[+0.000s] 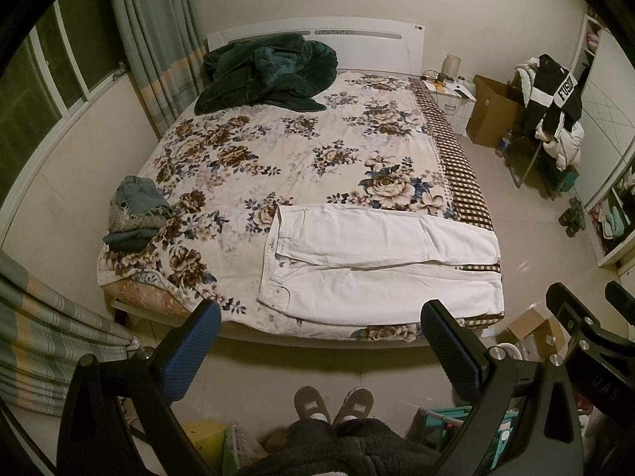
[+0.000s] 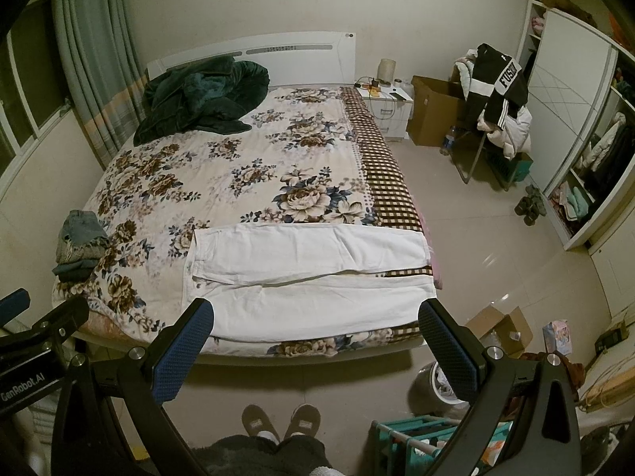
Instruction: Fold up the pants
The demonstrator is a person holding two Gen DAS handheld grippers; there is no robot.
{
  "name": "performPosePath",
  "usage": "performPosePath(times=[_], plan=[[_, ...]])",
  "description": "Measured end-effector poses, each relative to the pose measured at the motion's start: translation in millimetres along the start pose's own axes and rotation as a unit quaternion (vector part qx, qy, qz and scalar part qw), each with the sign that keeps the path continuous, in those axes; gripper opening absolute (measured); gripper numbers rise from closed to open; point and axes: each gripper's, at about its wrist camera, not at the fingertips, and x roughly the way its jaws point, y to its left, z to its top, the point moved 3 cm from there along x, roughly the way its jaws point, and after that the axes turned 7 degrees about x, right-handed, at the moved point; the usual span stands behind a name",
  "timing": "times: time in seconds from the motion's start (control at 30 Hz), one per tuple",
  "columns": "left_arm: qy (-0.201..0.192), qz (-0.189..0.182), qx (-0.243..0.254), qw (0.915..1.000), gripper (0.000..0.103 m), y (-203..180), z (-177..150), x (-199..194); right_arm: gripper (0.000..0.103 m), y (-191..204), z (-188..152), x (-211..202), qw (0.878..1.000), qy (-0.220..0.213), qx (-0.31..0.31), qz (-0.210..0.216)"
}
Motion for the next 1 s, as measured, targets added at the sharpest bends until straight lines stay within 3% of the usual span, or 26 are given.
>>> performPosePath(times=[0.53,0.67,0.83,1.0], plan=[[-0.004,0.012,-0.007,0.9999,0.103,-2.2,2.7,14.4,0.103,-7.3,-0.3,9.3,1.0,0.003,0.006,-0.005],[-0.011,0.034,-0.017,0.9992,0.103,-5.8,30.4,31.3,0.103,-16.2,3.5,51.1,0.999,0.007,0.024,-0.02],[-0.017,0.066,-0.024,0.9974,0.103,-8.7,41.9,72.3,0.103,-44.1,24.7,112.0,0.998,0.014,0.043,-0.033],[0.004,0.08,-0.02,0.9966,0.103,-14.3,58.5,120.3,0.103,-59.2,42.3,165.1,0.998,0.033,0.052,-0.033]])
